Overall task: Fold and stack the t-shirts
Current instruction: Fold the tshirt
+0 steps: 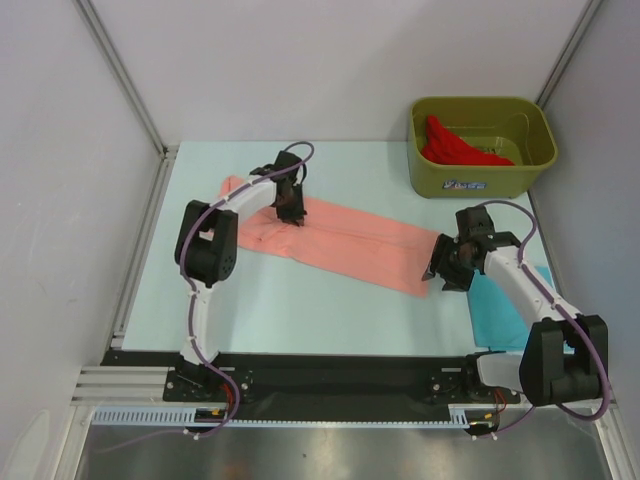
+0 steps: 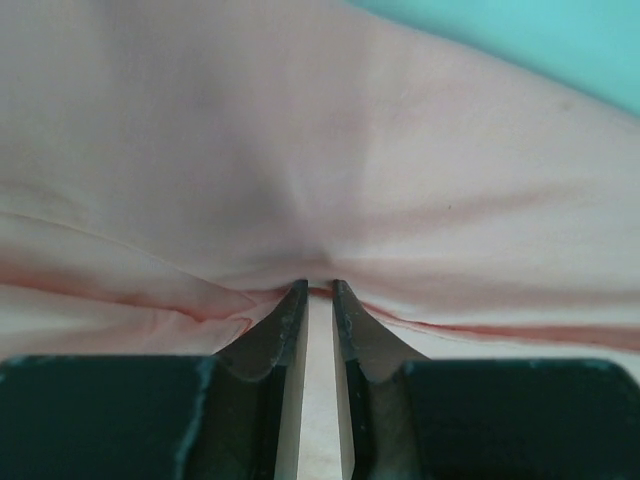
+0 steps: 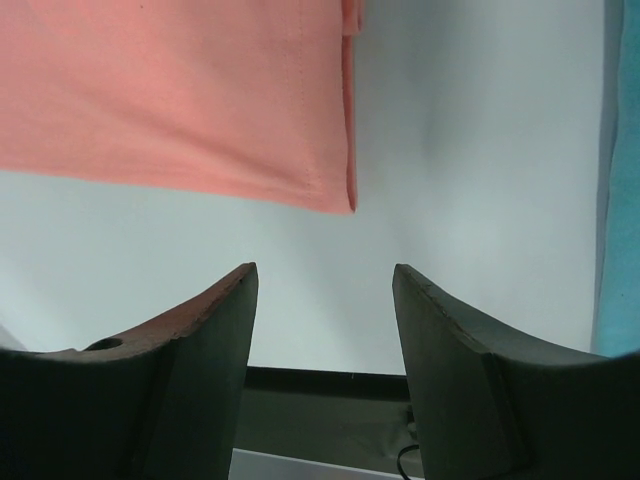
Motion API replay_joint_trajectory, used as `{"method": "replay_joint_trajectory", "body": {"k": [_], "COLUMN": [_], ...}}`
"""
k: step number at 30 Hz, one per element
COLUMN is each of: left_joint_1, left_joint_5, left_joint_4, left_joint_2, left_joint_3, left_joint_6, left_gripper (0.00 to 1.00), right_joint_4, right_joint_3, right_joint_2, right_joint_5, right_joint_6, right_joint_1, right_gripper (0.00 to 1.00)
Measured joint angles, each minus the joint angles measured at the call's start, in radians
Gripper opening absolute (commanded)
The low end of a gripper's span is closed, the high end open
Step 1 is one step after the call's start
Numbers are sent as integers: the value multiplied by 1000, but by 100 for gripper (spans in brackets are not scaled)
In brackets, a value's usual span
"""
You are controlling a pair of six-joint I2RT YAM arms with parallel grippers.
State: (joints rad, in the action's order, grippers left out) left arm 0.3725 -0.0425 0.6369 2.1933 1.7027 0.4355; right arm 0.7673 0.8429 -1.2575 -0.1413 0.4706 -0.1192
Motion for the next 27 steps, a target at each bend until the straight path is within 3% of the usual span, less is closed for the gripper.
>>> {"method": "replay_joint_trajectory", "body": {"k": [7, 11, 14, 19, 24, 27], "left_joint_1": [-2, -2, -3, -18, -115, -235], "left_joint_5": [12, 3, -18, -25, -40, -38], "left_joint_4": [32, 21, 20, 10, -16, -19], "left_joint_2": [15, -32, -130, -259, -335, -401], "left_joint_3": [72, 25, -85, -201, -328, -402], "left_joint_6": [-41, -24, -5, 0, 11, 35], "left_gripper": [26, 39, 39, 34, 36, 42], "right_joint_4": [-18, -66, -112, -164, -224, -243], "right_joint_3": [73, 132, 158, 163, 101, 29], "right_joint_2": [-109, -214, -287, -341, -356, -356], "right_joint_5": [-7, -25, -50, -80, -111, -108], "right_joint_6": [10, 41, 75, 103, 106, 95], "right_joint_1": [0, 1, -6, -45, -58, -57], "right_gripper": [57, 27, 22, 3, 4, 8]}}
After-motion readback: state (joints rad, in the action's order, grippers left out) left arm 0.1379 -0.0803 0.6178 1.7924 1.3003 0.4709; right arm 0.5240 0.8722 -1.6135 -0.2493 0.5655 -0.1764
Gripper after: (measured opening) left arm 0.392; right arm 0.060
